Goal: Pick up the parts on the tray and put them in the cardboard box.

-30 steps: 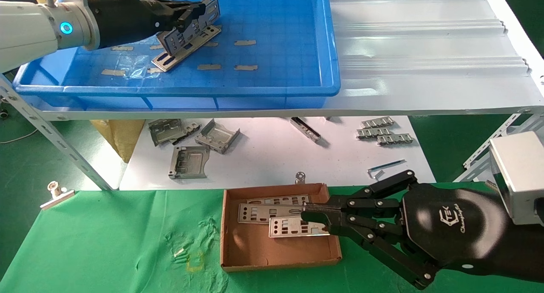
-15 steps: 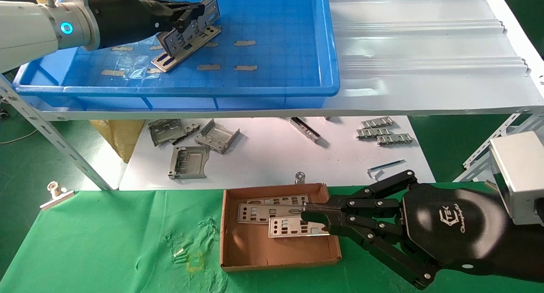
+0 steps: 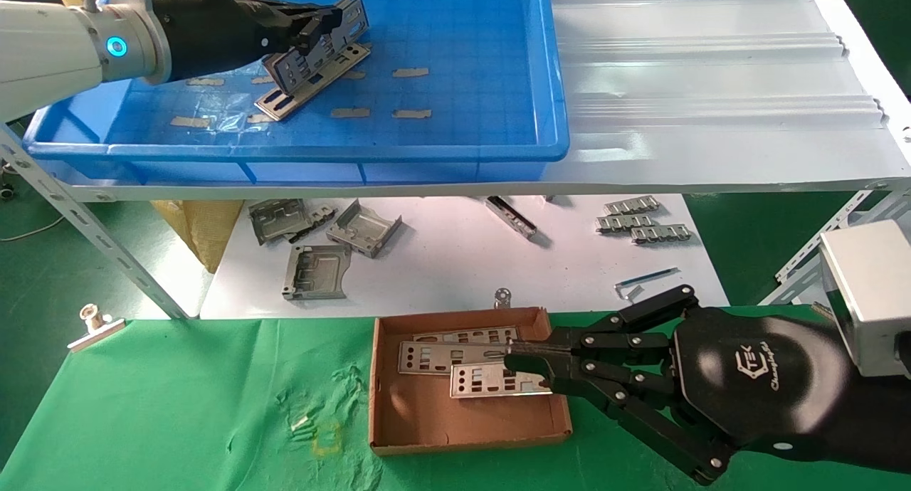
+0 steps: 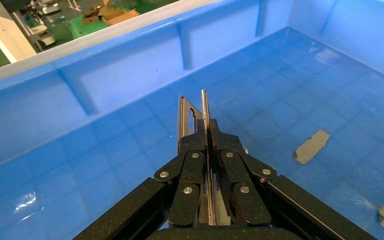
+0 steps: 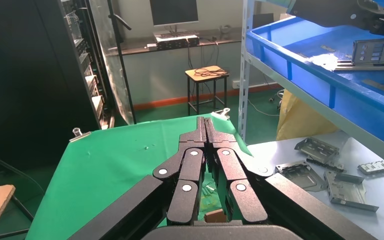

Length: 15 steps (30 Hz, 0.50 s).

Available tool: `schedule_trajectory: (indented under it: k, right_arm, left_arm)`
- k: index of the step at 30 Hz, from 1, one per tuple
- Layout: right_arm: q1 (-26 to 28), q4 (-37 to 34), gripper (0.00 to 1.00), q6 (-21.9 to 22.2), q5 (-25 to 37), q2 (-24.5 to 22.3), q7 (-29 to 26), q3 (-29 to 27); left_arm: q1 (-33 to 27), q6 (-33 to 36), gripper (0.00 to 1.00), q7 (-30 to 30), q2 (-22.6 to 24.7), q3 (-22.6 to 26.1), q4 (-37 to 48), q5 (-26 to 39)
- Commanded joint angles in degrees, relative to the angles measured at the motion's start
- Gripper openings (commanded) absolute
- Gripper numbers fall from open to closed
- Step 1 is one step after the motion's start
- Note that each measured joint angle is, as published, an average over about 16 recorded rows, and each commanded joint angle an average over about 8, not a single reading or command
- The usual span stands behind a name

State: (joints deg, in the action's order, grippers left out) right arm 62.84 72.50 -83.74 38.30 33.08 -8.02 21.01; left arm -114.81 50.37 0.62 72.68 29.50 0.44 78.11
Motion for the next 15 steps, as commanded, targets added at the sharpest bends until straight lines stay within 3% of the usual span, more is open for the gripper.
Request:
schedule_trajectory:
  k: [1,15]
  right_arm:
    - [0.00,0.00,0.00,0.00,0.00,0.00,0.00,0.00]
    - [0.00,0.00,0.00,0.00,-0.01,0.00,0.00,0.01]
  left_arm:
    - [0.04,-0.19,0.00,-0.11,0.07,0.05,0.02,0.07]
    - [-0.81,-0.08,0.00,0.08,-0.50,-0.93,-1.12,-1.33]
